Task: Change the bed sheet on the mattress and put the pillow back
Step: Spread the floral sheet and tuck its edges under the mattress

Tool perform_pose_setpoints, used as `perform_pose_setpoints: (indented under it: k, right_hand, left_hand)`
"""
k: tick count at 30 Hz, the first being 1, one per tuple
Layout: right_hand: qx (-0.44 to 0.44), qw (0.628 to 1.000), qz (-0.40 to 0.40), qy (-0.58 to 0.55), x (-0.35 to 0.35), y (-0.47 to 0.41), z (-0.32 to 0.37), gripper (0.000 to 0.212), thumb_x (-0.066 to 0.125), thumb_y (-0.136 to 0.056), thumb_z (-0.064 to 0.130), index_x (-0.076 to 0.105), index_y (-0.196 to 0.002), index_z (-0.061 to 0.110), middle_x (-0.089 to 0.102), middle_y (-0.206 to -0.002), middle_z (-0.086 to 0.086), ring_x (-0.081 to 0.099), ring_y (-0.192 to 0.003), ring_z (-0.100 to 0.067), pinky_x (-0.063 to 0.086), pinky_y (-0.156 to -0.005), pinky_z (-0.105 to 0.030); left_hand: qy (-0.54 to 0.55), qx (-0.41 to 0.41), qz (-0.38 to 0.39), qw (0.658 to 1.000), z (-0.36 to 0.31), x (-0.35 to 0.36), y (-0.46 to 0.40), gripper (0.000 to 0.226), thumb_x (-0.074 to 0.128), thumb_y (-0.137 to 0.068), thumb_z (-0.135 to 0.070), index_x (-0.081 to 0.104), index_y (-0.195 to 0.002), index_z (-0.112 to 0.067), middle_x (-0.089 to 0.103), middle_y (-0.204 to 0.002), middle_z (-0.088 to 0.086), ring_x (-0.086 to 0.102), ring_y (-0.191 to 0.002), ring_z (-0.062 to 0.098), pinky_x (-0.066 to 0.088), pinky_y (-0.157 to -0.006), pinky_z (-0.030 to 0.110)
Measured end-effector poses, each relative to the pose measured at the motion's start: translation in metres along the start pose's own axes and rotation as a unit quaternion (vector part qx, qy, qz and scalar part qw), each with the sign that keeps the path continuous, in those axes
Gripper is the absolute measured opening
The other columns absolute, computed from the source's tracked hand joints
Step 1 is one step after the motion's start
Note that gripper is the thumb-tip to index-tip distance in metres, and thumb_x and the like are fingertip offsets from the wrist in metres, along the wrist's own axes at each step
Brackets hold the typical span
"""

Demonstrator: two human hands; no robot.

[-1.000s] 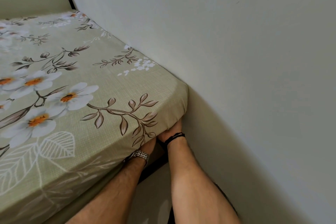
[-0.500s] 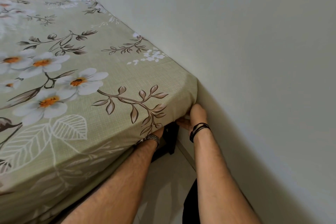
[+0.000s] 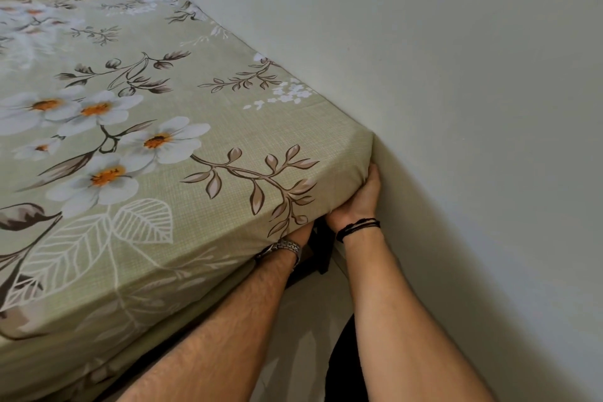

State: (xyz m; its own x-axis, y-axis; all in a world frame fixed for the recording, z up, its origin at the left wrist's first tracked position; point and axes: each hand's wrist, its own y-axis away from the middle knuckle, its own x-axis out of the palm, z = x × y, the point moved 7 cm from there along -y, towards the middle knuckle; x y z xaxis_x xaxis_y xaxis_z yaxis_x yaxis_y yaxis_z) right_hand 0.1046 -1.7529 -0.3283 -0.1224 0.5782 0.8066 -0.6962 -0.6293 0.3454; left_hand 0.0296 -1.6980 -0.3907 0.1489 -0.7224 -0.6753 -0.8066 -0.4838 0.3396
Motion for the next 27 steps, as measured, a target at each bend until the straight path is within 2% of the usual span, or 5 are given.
perform_pose_setpoints:
  k: [6, 9, 15, 20, 27]
  right_hand:
    - [0.039, 0.995, -0.021, 0.086, -0.002, 0.006, -0.003, 0.070, 0.057, -0.083, 0.065, 0.066, -0.137, 0.021, 0.066, -0.134, -0.012, 0.060, -0.126, -0.034, 0.045, -0.107, -0.049]
    - [0.047, 0.946, -0.117, 0.298, -0.031, 0.016, 0.021, 0.067, 0.057, -0.086, 0.071, 0.067, -0.127, 0.019, 0.069, -0.125, -0.019, 0.070, -0.107, -0.040, 0.062, -0.079, -0.052]
    - [0.115, 0.958, 0.002, 0.264, -0.024, 0.052, 0.005, 0.109, 0.048, -0.069, 0.097, 0.049, -0.144, 0.018, 0.069, -0.125, -0.022, 0.070, -0.112, -0.041, 0.054, -0.098, -0.057]
    - [0.024, 0.978, -0.039, 0.204, -0.007, 0.050, 0.001, 0.089, 0.061, -0.077, 0.082, 0.052, -0.144, 0.025, 0.071, -0.123, -0.014, 0.070, -0.110, -0.032, 0.057, -0.097, -0.051]
    - [-0.006, 0.980, -0.077, 0.185, -0.003, 0.045, -0.005, 0.097, 0.066, -0.065, 0.086, 0.053, -0.143, 0.029, 0.068, -0.128, -0.007, 0.068, -0.111, -0.030, 0.059, -0.090, -0.055]
  left_hand:
    - [0.184, -0.125, -0.072, 0.972, 0.015, -0.006, -0.005, 0.054, 0.032, -0.111, -0.016, 0.010, -0.157, -0.001, 0.010, -0.168, 0.016, 0.017, -0.154, 0.029, 0.015, -0.110, 0.017]
    - [0.250, -0.142, -0.023, 0.957, 0.014, 0.006, 0.001, 0.049, 0.028, -0.112, -0.014, 0.017, -0.155, 0.006, 0.020, -0.165, 0.020, 0.023, -0.152, 0.031, 0.027, -0.102, 0.020]
    - [0.100, -0.061, -0.163, 0.980, 0.008, -0.015, 0.005, 0.056, 0.044, -0.108, -0.032, 0.029, -0.155, -0.006, 0.028, -0.162, 0.011, 0.025, -0.151, 0.027, 0.015, -0.110, 0.017]
    - [-0.034, 0.035, -0.252, 0.966, -0.012, -0.016, 0.063, 0.035, 0.036, -0.104, -0.023, 0.062, -0.126, -0.015, 0.068, -0.122, 0.010, 0.064, -0.112, 0.029, 0.045, -0.086, 0.031]
    - [-0.203, 0.117, -0.310, 0.921, 0.012, 0.007, 0.194, 0.077, 0.045, -0.091, -0.030, 0.018, -0.163, -0.026, 0.021, -0.168, -0.003, 0.020, -0.155, 0.015, 0.022, -0.125, 0.045]
